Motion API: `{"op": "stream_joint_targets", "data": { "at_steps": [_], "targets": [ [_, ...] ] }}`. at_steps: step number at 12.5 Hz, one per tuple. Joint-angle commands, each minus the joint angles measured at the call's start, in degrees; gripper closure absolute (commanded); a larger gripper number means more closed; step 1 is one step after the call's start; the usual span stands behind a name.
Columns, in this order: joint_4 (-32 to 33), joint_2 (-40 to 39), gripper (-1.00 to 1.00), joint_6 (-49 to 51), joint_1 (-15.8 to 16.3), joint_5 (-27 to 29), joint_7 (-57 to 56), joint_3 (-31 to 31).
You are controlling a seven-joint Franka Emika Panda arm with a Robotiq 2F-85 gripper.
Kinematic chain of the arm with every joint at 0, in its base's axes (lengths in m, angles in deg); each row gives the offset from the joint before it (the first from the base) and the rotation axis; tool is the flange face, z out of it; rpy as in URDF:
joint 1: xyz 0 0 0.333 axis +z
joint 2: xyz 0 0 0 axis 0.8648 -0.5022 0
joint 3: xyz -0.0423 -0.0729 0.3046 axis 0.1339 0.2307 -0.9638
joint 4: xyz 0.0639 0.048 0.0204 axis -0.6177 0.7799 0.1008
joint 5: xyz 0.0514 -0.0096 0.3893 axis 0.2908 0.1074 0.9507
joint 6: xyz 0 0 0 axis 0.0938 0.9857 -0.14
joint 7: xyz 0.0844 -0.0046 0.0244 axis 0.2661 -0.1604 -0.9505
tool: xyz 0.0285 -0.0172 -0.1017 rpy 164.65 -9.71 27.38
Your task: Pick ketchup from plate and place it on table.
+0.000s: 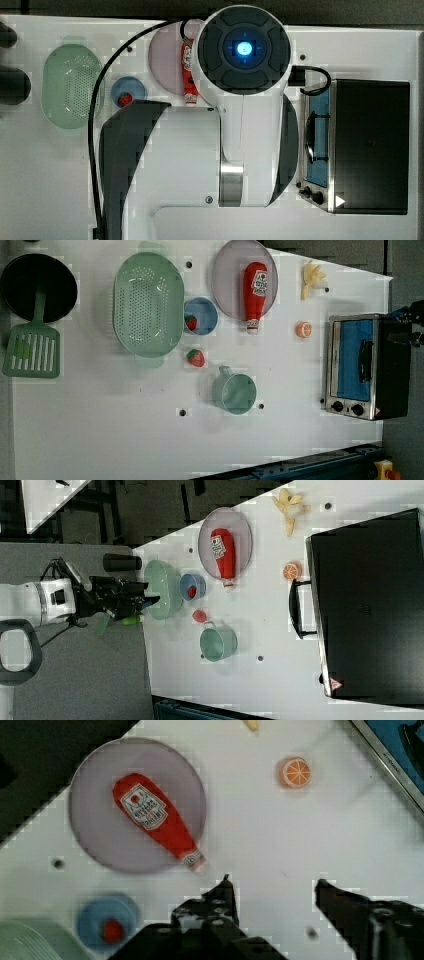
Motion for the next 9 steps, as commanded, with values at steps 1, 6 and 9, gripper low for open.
{"op": "stream_joint_targets", "data": {
  "at_steps": [1, 6, 9],
  "targets": [
    [2.41, 10.98, -0.6, 11.35, -6.12, 1.54, 3.01, -2.89],
    [2.95, 7.86, -1.0, 9.99, -5.56, 1.55, 2.7, -4.64],
    [2.93, 3.01, -1.0, 8.39, -4.94, 1.54, 0.92, -6.39]
  ]
}}
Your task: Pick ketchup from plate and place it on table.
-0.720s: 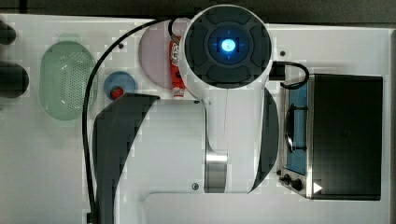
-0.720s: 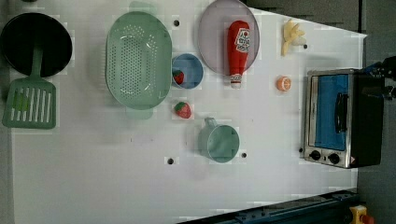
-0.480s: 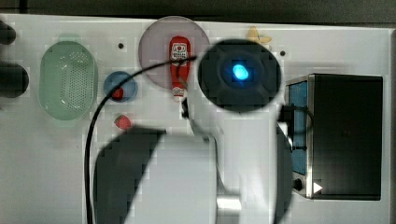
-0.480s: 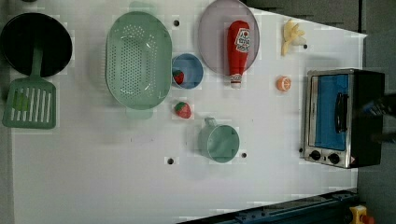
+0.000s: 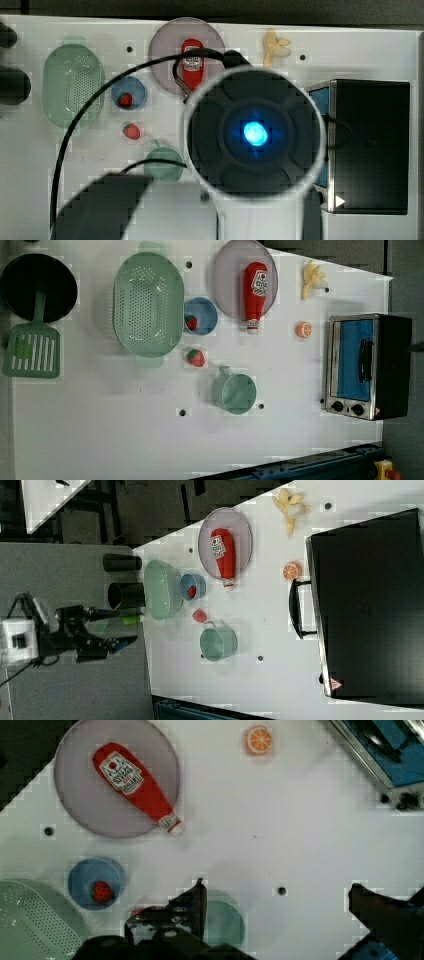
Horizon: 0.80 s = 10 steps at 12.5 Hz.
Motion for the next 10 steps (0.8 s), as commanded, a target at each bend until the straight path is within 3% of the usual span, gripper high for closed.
{"op": "stream_joint_targets", "data": {
  "at_steps": [1, 10],
  "targets": [
    [2.14, -7.97, -1.0, -1.06, 0.28, 0.14, -0.92, -1.96],
    [1.9, -27.79, -1.0, -20.62, 2.4, -0.48, -24.68, -3.28]
  ]
}}
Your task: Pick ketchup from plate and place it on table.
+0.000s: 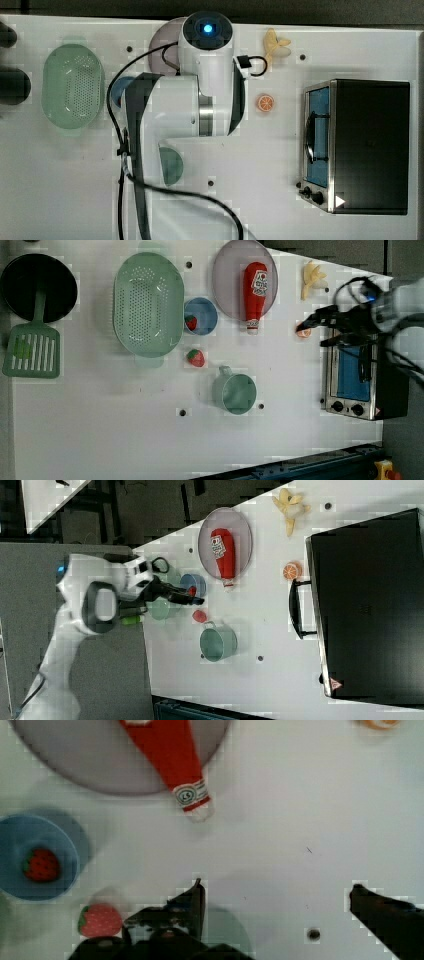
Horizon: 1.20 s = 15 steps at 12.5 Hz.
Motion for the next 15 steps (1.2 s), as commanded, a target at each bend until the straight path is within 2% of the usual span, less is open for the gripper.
{"op": "stream_joint_targets", "data": {
  "at_steps": [1, 6, 9, 15],
  "targets": [
    [-1.24, -2.97, -1.0, -5.99, 0.62, -1.18, -11.37, -1.19],
    [-4.55, -13.43, -1.0, -20.52, 2.66, -9.98, -12.39, -1.18],
    [-7.04, -18.63, -1.0, -25.54, 2.95, -13.8, -12.56, -1.08],
    [-8.21, -25.93, -1.0, -36.08, 2.95, -14.1, -12.57, -0.52]
  ]
}}
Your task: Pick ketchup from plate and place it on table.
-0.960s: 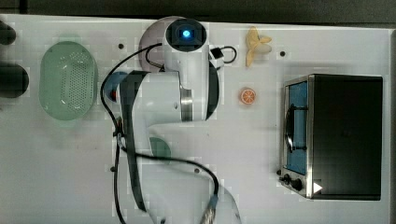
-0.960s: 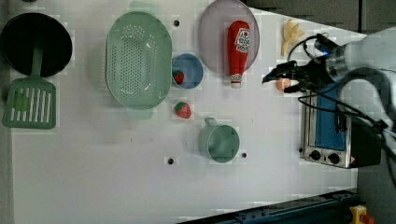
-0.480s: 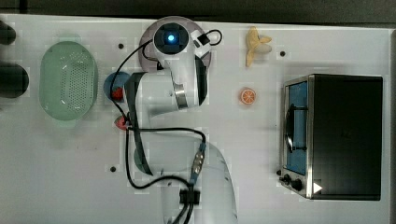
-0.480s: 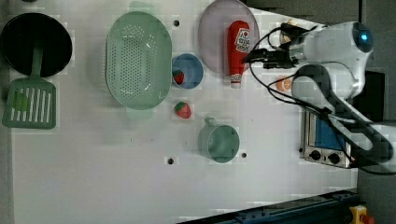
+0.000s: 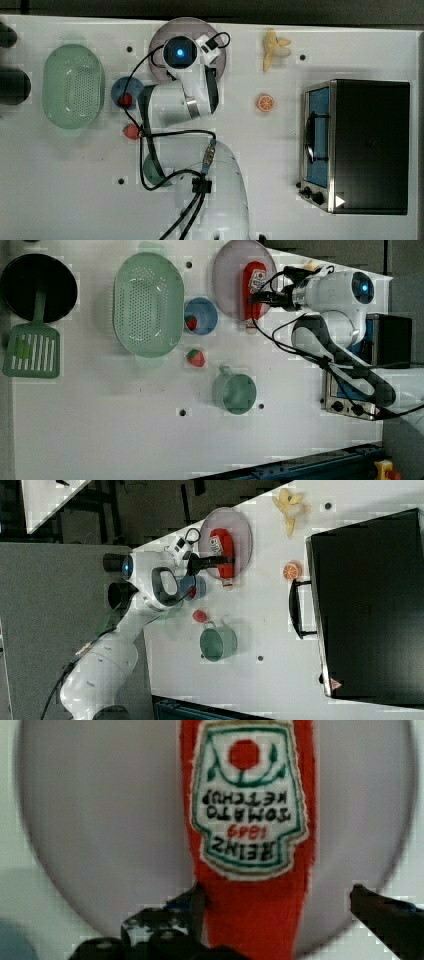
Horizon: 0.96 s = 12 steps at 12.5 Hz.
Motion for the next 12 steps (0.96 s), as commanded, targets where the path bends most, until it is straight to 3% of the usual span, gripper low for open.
{"op": "stream_joint_targets", "data": {
  "at_steps": [1, 4, 7, 12],
  "targets": [
    [-2.66, -2.15, -1.0, -3.58, 0.4, 0.16, -2.85, 0.6],
    [-3.69, -4.1, -0.92, -4.85, 0.44, 0.16, -2.84, 0.84],
    [-4.03, -4.31, -0.24, -6.33, 0.41, 0.18, -2.77, 0.7],
    [-4.35, -2.0, -0.24, -6.78, -0.03, 1.13, -1.76, 0.59]
  ]
}}
